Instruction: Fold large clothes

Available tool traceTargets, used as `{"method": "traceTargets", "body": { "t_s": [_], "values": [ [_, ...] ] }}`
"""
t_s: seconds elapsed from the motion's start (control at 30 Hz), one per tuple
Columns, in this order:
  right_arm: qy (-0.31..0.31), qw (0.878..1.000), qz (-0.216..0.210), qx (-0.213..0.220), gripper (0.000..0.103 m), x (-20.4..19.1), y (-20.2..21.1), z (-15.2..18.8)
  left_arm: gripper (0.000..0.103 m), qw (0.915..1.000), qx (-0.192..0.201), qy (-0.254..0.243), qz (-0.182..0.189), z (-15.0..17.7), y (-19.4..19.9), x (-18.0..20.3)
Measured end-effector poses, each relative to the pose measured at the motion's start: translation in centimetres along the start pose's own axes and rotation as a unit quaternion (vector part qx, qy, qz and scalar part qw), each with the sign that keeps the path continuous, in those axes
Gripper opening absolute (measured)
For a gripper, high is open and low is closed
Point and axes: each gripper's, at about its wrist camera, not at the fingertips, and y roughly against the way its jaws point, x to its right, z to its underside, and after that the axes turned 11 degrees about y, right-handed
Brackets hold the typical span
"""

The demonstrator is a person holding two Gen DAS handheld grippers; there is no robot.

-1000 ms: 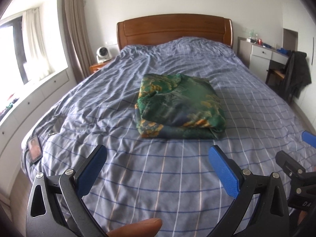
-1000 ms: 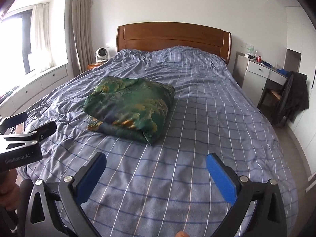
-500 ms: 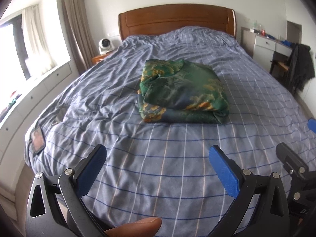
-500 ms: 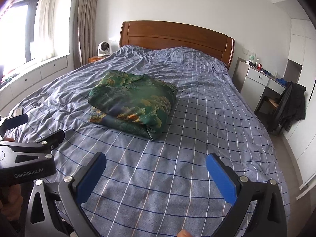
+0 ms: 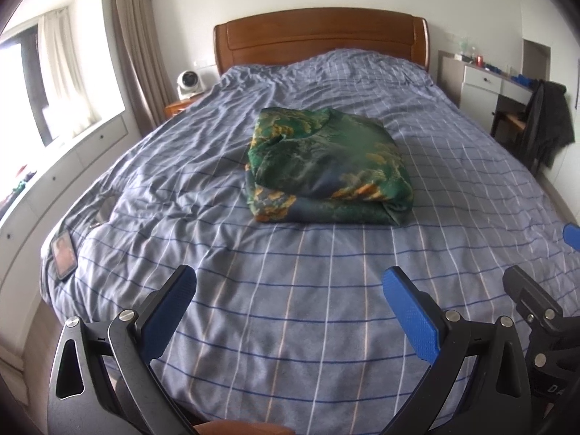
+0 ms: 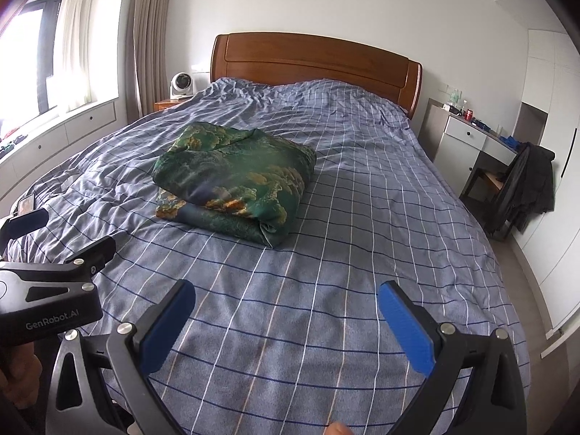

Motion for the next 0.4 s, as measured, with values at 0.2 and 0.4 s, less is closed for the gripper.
{"method": "traceTargets", "body": {
  "t_s": [0.2, 0.4],
  "values": [
    [0.0, 1.0, 0.002, -0.004, 0.103, 0.04, -0.17, 0.25, 0.103, 1.0, 0.003, 0.001, 0.001, 0.27, -0.07, 0.11],
    [-0.004, 1.0, 0.0, -0.005, 0.103, 0.09, -0.26, 0.38, 0.103, 0.9997, 0.021, -0.003, -0.014, 0.5, 0.19, 0.33]
  ]
}}
